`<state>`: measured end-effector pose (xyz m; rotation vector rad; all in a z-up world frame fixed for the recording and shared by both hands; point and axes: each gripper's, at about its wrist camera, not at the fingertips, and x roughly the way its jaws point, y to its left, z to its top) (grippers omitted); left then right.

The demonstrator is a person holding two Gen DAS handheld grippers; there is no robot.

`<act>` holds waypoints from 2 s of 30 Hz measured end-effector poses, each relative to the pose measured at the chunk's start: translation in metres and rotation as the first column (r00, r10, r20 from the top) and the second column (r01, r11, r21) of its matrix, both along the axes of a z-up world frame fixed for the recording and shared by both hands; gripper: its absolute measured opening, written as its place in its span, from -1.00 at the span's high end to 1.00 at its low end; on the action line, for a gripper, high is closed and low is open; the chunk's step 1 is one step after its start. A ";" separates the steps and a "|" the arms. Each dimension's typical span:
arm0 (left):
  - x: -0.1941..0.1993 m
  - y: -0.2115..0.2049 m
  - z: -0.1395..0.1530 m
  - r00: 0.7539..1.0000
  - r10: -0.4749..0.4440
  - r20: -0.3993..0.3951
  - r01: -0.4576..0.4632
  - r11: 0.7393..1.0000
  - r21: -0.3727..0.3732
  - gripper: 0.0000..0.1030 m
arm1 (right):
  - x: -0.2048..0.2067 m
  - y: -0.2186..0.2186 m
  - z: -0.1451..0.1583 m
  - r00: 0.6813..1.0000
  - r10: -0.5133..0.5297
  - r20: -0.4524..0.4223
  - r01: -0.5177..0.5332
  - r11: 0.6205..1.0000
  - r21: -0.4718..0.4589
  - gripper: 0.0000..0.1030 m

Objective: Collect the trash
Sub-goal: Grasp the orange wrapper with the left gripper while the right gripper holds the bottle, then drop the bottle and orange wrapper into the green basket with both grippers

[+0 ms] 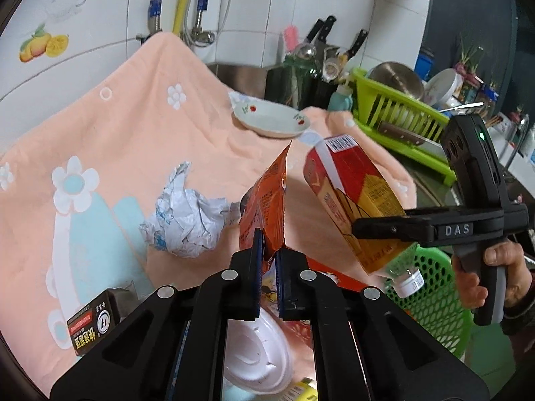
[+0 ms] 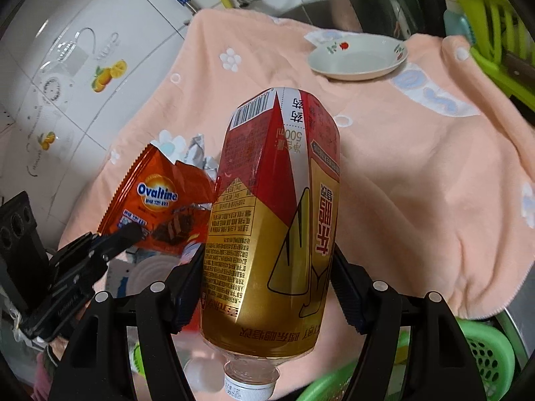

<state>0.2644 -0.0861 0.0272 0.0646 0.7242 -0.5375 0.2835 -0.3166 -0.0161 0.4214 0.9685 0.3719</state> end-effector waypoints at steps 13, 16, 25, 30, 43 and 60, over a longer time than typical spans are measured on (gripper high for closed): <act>-0.051 -0.008 0.045 0.997 -0.045 0.069 0.051 0.994 -0.095 0.89 | -0.097 -0.041 0.011 0.998 -0.038 0.047 0.038 0.999 0.001 -0.30; -0.066 -0.014 0.049 0.995 -0.071 0.075 0.079 0.991 -0.113 0.90 | -0.118 -0.052 -0.001 0.998 -0.053 0.022 0.053 0.999 -0.009 -0.30; -0.102 -0.044 0.043 0.985 -0.158 0.064 0.166 0.974 -0.153 0.90 | -0.162 -0.079 -0.076 0.980 -0.127 -0.156 0.113 0.989 -0.097 -0.30; -0.114 -0.059 0.033 0.980 -0.195 0.047 0.200 0.967 -0.159 0.90 | -0.163 -0.085 -0.113 0.957 -0.157 -0.246 0.122 0.981 -0.152 -0.30; -0.128 -0.091 -0.001 0.965 -0.259 -0.032 0.250 0.952 -0.179 0.90 | -0.153 -0.096 -0.146 0.931 -0.195 -0.307 0.131 0.967 -0.217 -0.33; -0.145 -0.134 -0.045 0.935 -0.319 -0.153 0.293 0.941 -0.172 0.90 | -0.214 -0.117 -0.067 0.980 -0.187 -0.070 0.176 0.974 -0.144 -0.41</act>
